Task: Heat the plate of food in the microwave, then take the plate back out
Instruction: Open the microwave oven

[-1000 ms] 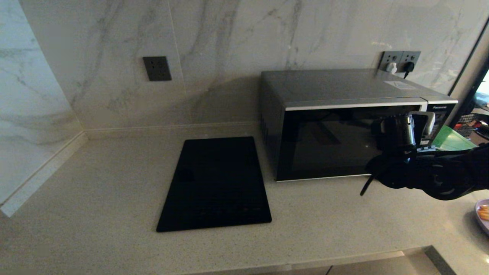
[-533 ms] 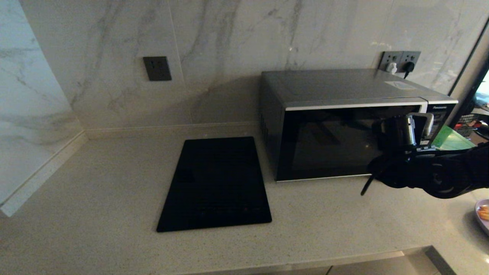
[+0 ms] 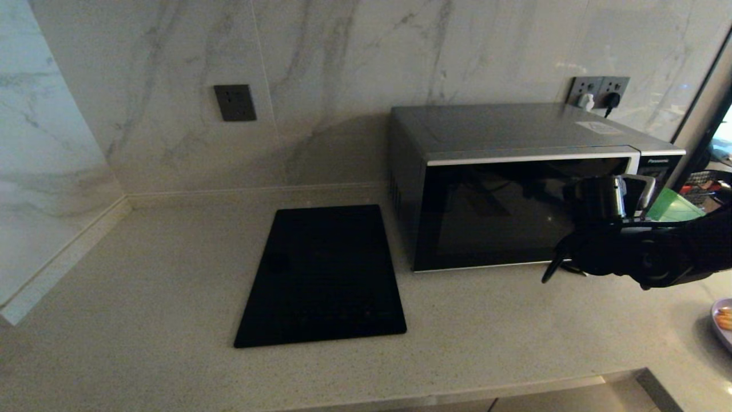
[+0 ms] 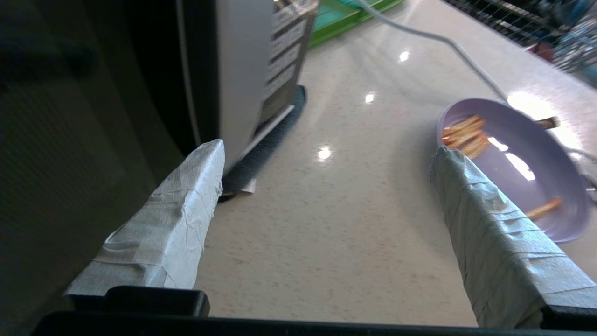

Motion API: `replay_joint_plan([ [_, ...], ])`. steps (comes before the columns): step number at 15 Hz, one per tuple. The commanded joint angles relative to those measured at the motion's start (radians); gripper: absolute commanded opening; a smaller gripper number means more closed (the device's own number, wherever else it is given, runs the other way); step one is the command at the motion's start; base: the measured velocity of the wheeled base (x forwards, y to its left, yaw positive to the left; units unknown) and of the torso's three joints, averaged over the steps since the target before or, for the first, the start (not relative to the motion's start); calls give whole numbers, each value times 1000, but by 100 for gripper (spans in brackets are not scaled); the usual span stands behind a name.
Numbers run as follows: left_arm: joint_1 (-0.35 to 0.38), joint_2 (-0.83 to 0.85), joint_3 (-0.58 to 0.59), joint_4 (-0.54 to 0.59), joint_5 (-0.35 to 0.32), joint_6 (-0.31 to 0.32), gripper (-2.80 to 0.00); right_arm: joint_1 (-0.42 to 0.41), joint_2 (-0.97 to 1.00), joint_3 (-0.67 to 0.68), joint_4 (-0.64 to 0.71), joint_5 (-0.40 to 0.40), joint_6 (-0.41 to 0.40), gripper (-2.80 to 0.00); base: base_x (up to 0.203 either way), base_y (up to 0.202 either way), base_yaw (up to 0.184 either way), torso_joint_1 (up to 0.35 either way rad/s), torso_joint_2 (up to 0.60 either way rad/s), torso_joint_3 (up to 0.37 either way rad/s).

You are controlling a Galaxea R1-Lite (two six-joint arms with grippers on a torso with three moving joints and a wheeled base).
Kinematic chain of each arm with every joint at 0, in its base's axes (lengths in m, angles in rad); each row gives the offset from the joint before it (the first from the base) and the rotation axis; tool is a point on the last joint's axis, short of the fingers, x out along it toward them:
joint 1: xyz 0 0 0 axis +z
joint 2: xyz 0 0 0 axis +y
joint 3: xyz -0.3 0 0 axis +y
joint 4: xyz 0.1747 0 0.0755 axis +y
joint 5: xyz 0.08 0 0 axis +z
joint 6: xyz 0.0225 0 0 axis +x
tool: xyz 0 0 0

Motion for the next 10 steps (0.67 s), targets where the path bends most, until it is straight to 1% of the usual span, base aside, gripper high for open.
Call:
replay_joint_plan([
  [1,1,1,0,-1,0,-1,-280,-13,29,-8,-2,-1,4,0,0,0,0,0,0,0],
  [5,1,1,0,1,0,-1,-280,-27,29,-30,-4,3,6,0,0,0,0,0,0,0],
  [10,1,1,0,1,0,-1,-280,-32,27,-49,-5,35,7,0,0,0,0,0,0,0],
])
